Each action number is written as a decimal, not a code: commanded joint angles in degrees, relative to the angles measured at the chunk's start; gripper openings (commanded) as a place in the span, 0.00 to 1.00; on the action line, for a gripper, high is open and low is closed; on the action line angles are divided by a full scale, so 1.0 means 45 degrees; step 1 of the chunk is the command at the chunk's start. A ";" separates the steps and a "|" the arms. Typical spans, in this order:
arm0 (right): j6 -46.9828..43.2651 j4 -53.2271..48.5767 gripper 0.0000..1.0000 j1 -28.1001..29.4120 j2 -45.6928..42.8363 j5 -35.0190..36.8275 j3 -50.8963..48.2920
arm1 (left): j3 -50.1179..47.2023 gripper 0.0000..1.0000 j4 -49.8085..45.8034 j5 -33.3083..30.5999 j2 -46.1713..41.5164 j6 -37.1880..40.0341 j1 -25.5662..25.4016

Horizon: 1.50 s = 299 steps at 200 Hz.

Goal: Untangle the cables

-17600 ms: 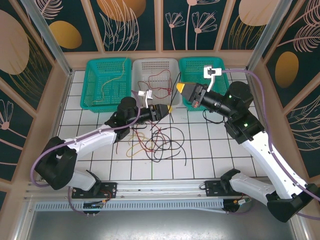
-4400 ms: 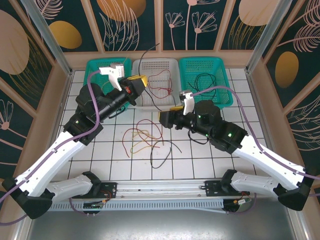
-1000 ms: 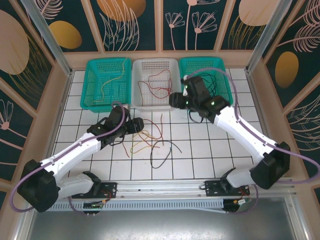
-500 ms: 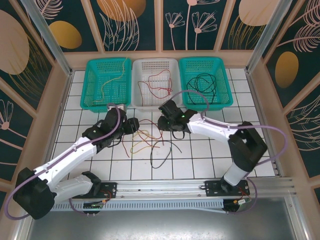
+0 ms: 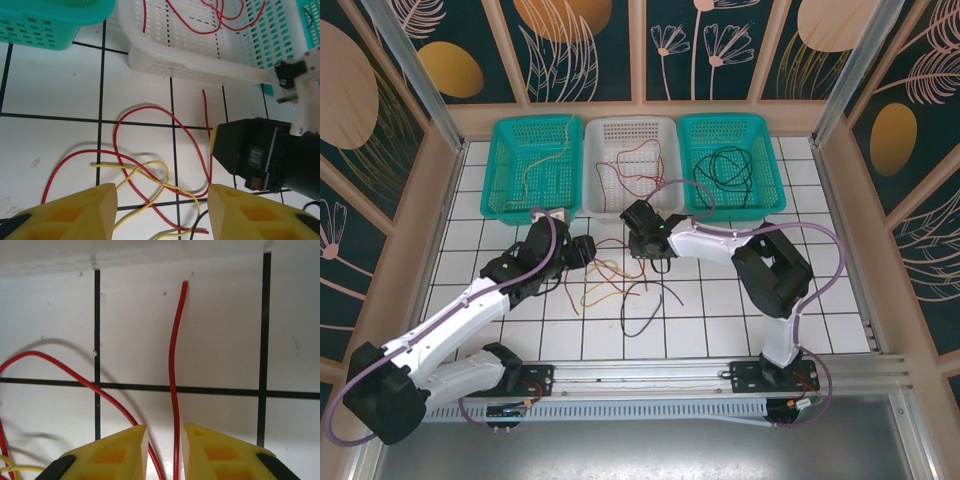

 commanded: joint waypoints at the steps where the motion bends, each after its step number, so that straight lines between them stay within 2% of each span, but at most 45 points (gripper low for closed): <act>1: 0.0033 -0.0116 0.23 -0.0004 0.0587 0.0491 0.0313 | -0.0027 0.51 0.0215 0.0011 -0.0298 0.0059 0.0059; 60: 0.0185 -0.0113 0.15 0.0031 0.1176 0.0427 0.0390 | 0.0188 0.51 0.0322 0.0169 -0.0567 0.0133 0.0056; 104: 0.0517 -0.0628 0.18 0.0158 0.1007 0.0782 0.0445 | 0.0252 0.53 0.0172 0.0066 -0.0631 0.0272 0.0059; 163: 0.0858 -0.0789 0.20 0.1057 -0.0451 0.1049 -0.0208 | -0.0395 0.54 0.0138 -0.0052 -0.0507 -0.0162 0.0061; 185: 0.0013 -0.0047 0.29 0.1529 -0.0839 0.0107 -0.0353 | -0.0492 0.57 -0.0007 -0.0372 -0.0348 -0.0540 0.0053; 218: -0.1122 0.0085 0.40 0.1685 0.0030 -0.1727 0.0401 | -0.0748 0.58 0.0126 -0.0587 -0.0539 -0.1206 0.0071; 238: -0.1647 -0.0086 0.47 0.1665 0.0603 -0.1866 0.0998 | -0.0807 0.58 0.0110 -0.0594 -0.0790 -0.1361 0.0069; 270: -0.2371 -0.0961 0.49 0.1617 0.1689 -0.2484 0.2222 | -0.0970 0.60 -0.0049 -0.0707 -0.1225 -0.1372 0.0069; 299: -0.2584 -0.1513 0.42 0.1761 0.1970 -0.3417 0.2271 | -0.0963 0.60 -0.0068 -0.0723 -0.1227 -0.1338 0.0099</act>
